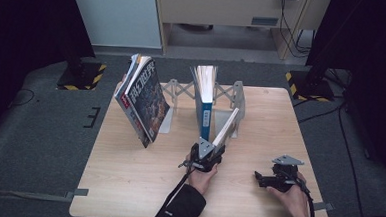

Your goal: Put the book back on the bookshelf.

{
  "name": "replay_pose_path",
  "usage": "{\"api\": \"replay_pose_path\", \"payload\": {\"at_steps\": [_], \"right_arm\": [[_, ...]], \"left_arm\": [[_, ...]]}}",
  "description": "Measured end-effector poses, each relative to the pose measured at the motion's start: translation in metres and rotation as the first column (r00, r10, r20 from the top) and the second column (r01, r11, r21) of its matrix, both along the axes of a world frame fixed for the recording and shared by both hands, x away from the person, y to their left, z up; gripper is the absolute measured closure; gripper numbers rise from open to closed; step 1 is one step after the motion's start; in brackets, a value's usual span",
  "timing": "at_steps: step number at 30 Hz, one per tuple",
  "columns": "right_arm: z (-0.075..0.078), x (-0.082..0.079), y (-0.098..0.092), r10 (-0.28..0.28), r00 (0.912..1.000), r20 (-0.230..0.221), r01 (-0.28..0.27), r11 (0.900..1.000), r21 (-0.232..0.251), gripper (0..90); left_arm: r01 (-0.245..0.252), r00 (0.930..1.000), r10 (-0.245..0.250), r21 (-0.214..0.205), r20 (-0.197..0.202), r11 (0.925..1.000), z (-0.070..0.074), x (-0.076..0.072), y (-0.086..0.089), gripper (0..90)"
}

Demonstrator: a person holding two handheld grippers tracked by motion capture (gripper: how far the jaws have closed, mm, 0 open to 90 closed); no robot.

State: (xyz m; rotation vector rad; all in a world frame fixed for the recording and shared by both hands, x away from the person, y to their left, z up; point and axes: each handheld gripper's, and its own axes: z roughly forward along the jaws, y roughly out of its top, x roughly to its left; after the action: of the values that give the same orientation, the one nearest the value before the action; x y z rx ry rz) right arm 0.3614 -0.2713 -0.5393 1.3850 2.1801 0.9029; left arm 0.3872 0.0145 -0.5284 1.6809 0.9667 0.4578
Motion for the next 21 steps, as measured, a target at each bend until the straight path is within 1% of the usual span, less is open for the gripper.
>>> {"api": "replay_pose_path", "payload": {"at_steps": [1, 3, 5, 8, 11, 16, 19, 21], "right_arm": [[0.000, 0.000, 0.000, 0.002, 1.0000, 0.001, -0.002, 1.0000, -0.002, 1.2], [0.000, 0.000, 0.000, 0.000, 1.0000, 0.000, 0.000, 1.0000, 0.000, 1.2], [0.000, 0.000, 0.000, 0.002, 1.0000, 0.002, -0.002, 1.0000, -0.002, 1.2], [0.000, 0.000, 0.000, 0.002, 1.0000, 0.001, -0.002, 1.0000, -0.001, 1.2], [0.000, 0.000, 0.000, 0.002, 1.0000, 0.002, -0.002, 1.0000, -0.002, 1.2], [0.000, 0.000, 0.000, 0.000, 1.0000, 0.000, 0.000, 1.0000, 0.000, 1.2], [0.000, 0.000, 0.000, 0.000, 1.0000, 0.000, 0.000, 1.0000, 0.001, 1.2], [0.000, 0.000, 0.000, 0.000, 1.0000, 0.000, 0.000, 1.0000, 0.001, 1.2]], "left_arm": [[0.010, 0.9999, -0.010, -0.004, 0.000, 0.9999, 0.000, -0.001, 0.001, 65.1], [0.021, 0.9997, -0.021, 0.007, 0.011, 0.9998, 0.000, -0.006, 0.002, 63.2], [0.025, 0.9996, -0.025, 0.005, 0.008, 0.9997, 0.000, -0.010, 0.006, 63.1], [0.031, 0.9995, -0.031, -0.009, 0.004, 0.9995, 0.000, -0.017, 0.013, 64.0], [0.038, 0.9993, -0.038, -0.012, 0.004, 0.9992, 0.002, -0.021, 0.017, 65.1], [0.059, 0.9982, -0.059, -0.009, -0.013, 0.9982, 0.004, -0.024, 0.017, 66.3], [0.063, 0.9974, -0.064, -0.022, -0.034, 0.9978, 0.006, -0.020, 0.014, 66.3], [0.064, 0.9972, -0.065, -0.022, -0.038, 0.9977, 0.007, -0.017, 0.010, 66.3]]}}
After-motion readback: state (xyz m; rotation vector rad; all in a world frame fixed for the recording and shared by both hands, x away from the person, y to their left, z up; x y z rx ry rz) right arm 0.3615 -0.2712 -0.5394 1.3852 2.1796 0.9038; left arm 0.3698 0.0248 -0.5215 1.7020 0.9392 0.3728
